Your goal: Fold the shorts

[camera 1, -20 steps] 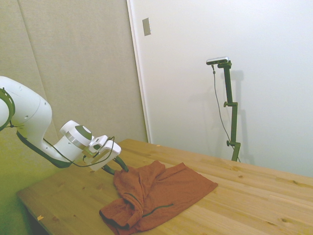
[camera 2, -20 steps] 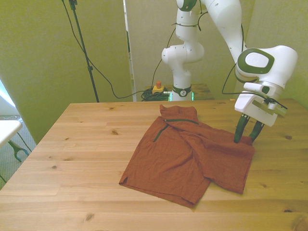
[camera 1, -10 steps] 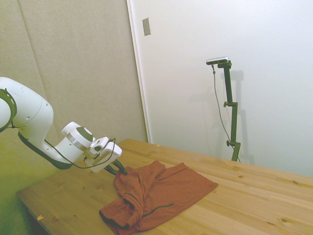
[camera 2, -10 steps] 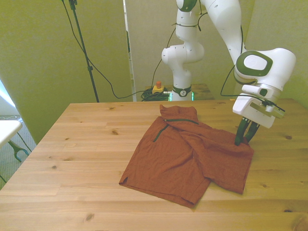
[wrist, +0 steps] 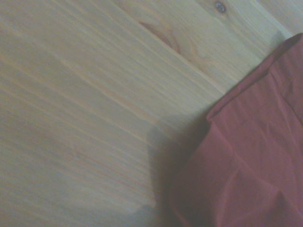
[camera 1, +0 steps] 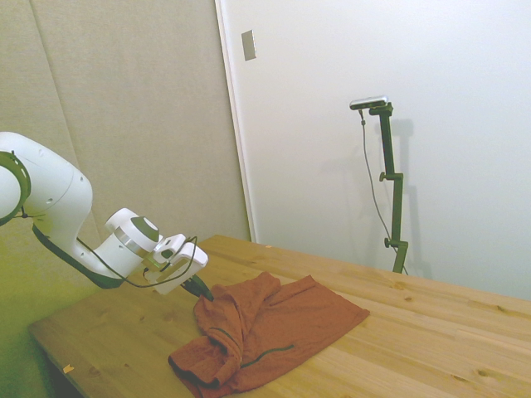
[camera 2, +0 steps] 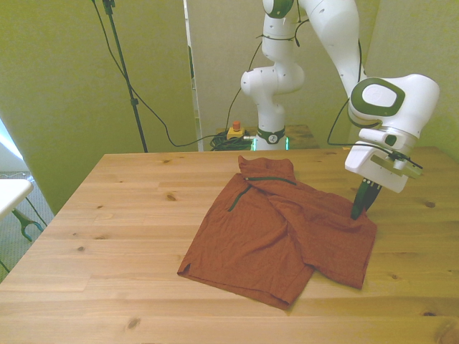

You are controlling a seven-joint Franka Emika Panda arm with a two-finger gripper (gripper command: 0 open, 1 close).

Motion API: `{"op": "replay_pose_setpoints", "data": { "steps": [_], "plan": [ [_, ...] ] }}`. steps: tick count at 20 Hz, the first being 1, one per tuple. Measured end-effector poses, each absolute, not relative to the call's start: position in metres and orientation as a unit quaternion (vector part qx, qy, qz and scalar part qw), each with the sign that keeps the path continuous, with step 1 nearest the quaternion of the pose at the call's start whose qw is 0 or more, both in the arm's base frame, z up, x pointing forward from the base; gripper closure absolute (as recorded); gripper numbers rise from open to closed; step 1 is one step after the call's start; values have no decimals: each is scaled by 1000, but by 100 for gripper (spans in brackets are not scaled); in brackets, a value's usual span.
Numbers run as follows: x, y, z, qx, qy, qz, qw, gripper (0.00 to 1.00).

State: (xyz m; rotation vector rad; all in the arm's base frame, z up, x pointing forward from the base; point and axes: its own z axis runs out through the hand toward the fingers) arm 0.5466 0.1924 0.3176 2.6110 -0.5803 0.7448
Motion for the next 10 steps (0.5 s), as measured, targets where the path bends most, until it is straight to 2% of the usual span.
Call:
{"op": "replay_pose_setpoints", "data": {
  "steps": [5, 10],
  "plan": [
    [553, 187, 330, 920, -217, 274, 176, 100],
    [566, 157, 386, 902, -254, 307, 163, 100]
  ]
}}
